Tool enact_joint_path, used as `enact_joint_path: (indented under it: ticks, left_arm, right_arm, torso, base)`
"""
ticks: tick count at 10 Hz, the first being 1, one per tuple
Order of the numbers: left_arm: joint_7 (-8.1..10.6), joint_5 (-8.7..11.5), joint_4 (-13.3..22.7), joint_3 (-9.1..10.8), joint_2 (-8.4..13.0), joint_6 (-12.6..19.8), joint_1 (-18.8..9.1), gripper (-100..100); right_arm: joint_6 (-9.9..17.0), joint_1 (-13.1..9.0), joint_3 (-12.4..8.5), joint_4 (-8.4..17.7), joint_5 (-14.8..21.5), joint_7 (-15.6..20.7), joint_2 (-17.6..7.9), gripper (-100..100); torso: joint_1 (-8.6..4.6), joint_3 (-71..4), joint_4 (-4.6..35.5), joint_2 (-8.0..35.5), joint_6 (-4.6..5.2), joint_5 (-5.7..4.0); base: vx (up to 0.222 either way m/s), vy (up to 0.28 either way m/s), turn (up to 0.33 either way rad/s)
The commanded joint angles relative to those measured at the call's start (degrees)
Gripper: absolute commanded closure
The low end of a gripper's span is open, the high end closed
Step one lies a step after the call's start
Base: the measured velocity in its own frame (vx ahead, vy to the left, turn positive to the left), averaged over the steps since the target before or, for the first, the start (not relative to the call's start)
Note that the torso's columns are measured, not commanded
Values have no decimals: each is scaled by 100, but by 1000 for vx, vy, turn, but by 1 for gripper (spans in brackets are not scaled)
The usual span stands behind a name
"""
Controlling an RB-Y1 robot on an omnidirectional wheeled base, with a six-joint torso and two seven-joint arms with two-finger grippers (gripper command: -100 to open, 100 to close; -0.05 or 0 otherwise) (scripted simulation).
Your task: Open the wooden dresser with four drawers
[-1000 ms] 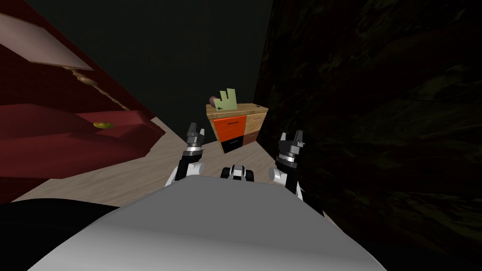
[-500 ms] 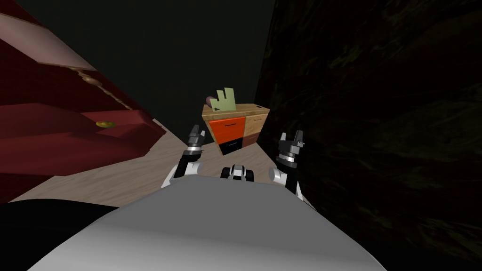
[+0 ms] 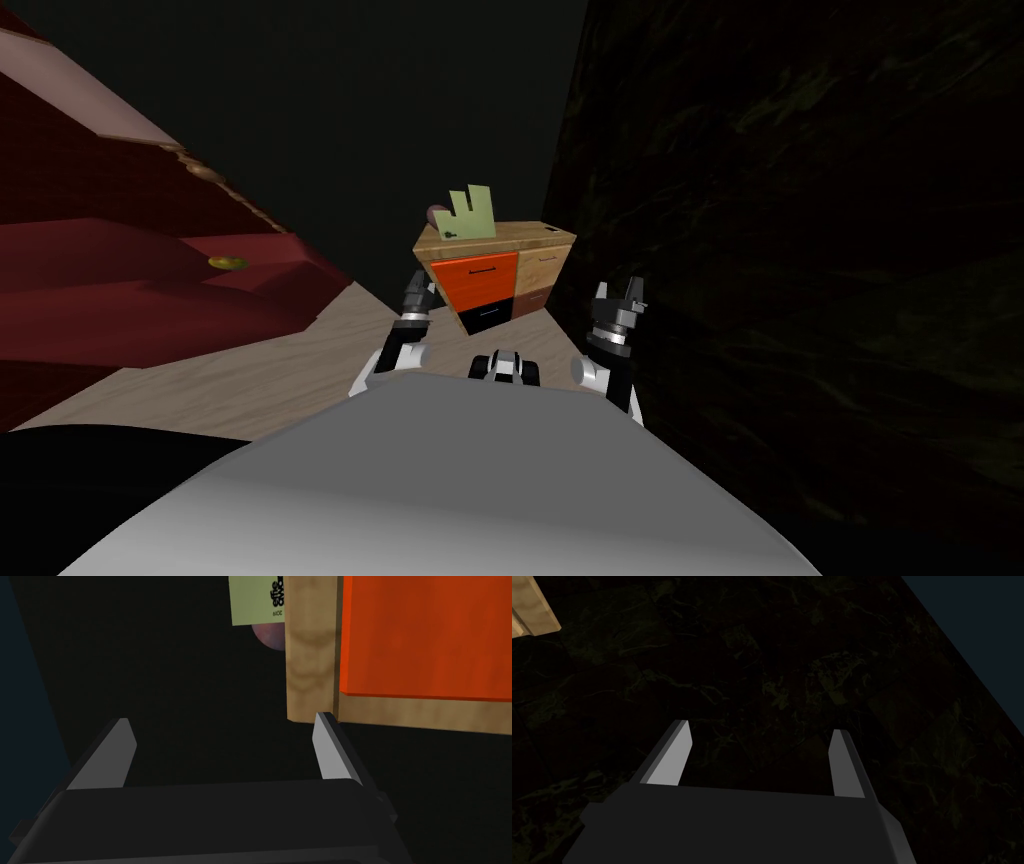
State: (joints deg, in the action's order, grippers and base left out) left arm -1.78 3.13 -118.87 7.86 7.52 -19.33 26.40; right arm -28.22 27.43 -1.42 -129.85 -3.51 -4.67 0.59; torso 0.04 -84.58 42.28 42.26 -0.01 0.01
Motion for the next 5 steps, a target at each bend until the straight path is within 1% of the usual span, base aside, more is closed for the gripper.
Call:
enact_joint_path:
  ticks: [1,3,5]
  left_arm:
    - [28,83,287,148,5,116,-91,-100]
    - [37,136,512,244,77,198,-161,-100]
    - [44,179,692,322,128,264,-216,-100]
  right_arm:
    - [0,0,0,0,0,0,0,0]
    - [0,0,0,0,0,0,0,0]
    - [0,0,0,0,0,0,0,0]
  torso:
    - [-3,1,0,3,0,-1]
    - [-8,-5,-2,-7,1,-3]
    - [-9,5,2,9,0,-3]
  base:
    - [172,-115,77]
    - [188,-142,74]
    - [148,-139,77]
